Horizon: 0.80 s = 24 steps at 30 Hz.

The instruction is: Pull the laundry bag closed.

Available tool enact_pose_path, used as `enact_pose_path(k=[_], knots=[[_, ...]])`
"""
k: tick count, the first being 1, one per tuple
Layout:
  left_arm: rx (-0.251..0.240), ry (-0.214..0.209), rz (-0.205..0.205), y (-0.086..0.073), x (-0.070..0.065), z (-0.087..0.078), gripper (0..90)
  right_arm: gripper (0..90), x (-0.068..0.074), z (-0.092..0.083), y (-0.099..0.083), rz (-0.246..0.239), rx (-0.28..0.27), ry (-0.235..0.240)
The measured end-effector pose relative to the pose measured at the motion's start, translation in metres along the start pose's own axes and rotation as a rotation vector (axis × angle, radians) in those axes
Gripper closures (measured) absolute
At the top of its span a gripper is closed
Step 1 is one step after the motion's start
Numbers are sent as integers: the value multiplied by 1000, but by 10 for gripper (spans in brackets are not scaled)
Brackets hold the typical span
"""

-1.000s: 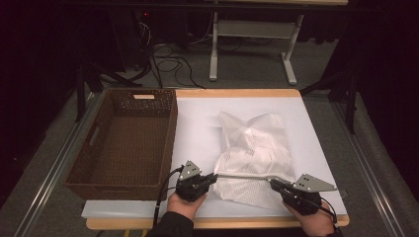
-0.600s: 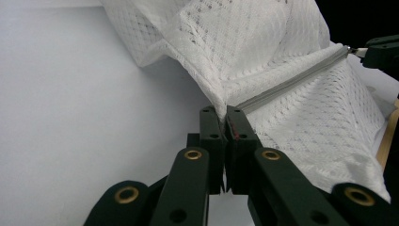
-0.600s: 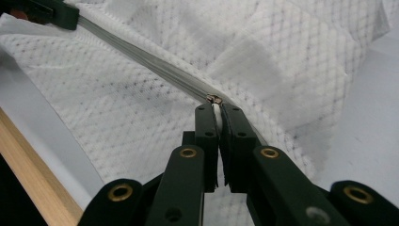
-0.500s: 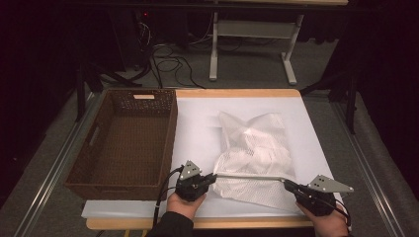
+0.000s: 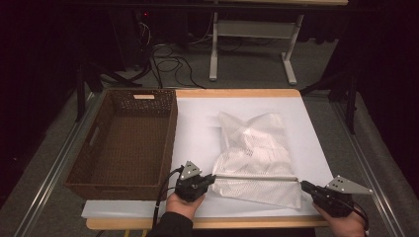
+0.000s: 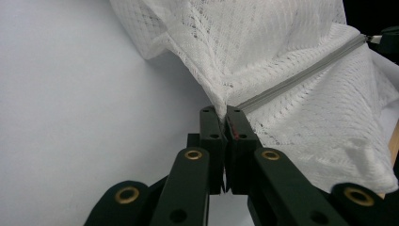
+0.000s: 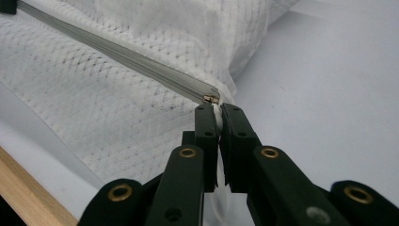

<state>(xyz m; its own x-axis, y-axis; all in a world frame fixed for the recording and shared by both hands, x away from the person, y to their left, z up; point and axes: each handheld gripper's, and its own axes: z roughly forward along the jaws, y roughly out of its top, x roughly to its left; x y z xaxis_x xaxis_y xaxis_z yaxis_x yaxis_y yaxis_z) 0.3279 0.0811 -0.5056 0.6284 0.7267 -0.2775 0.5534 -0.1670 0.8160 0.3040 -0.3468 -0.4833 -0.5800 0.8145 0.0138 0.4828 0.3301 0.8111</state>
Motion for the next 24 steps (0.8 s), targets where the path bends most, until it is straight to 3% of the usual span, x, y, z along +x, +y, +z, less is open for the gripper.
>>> enact_pose_path(k=[4, 8, 11, 13, 16, 18, 21, 24], knots=[[17, -6, -3, -1, 1, 1, 873, 873, 0, 1, -1, -14, 5, -2], [99, 1, 62, -7, -3, 7, 868, 871, 0, 4, -3, -19, 18, -3], [121, 37, 121, -11, -5, 9, 857, 853, 1, 8, -5, -23, 30, 5], [112, 44, 111, -11, -4, 9, 830, 822, 1, 9, -6, -13, 32, 5], [84, 60, 135, -11, -4, 4, 694, 734, 2, 6, -4, -5, 6, 9], [40, 96, 142, -9, -5, -2, 582, 661, 3, 4, 0, -9, -24, -4], [-12, 155, 135, -7, -4, -9, 484, 543, 5, 3, 4, 3, -55, -32], [-29, 213, 153, -7, -4, -14, 395, 427, 7, 7, 12, 8, -89, -59]])
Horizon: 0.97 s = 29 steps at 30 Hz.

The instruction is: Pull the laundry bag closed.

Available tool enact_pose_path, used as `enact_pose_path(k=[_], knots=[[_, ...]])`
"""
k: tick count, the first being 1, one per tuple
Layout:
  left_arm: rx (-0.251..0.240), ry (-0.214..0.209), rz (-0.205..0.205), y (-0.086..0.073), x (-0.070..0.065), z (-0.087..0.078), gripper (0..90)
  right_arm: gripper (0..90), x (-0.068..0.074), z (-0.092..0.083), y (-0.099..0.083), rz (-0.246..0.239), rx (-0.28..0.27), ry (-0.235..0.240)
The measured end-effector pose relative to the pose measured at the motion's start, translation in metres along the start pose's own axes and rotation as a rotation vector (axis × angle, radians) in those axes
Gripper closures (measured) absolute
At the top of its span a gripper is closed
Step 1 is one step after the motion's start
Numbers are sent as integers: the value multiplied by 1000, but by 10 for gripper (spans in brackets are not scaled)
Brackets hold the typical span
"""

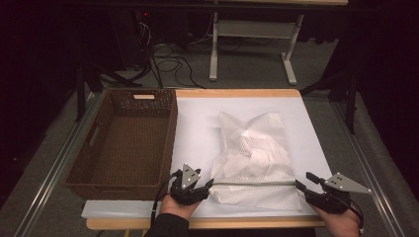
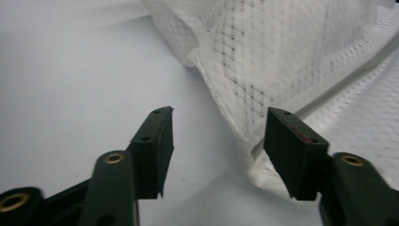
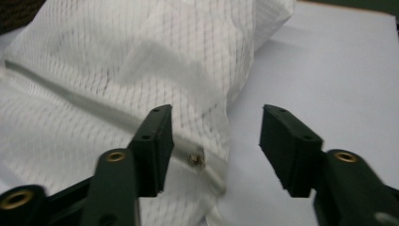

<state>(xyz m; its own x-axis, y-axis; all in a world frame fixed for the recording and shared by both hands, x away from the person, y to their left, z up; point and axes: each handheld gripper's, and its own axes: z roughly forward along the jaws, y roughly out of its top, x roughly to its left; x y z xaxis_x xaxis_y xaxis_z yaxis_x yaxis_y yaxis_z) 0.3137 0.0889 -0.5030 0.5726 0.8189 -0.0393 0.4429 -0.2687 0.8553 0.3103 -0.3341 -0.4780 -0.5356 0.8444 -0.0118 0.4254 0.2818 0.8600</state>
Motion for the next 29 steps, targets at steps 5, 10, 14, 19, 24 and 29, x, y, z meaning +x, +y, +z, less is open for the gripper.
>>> enact_pose_path(k=[5, 10, 14, 19, 24, 29], knots=[[-21, 29, 13, 2, -1, -3, 293, 215, 9, 9, 14, 6, -40, -29], [-30, 23, 40, 6, -4, -4, 122, 6, 16, 15, 21, 15, -55, -57], [-18, 18, 38, 7, -4, -1, 29, 2, 13, 13, 13, -1, -40, -55], [-11, 17, 25, 8, -3, 0, 1, 2, 5, 4, 6, 13, -46, -62], [-8, 12, 20, 8, -4, 1, 8, 2, 3, 1, 7, 17, -62, -64], [-10, 10, 14, 8, -1, 0, 26, 2, 4, 2, 7, 7, -64, -62]])
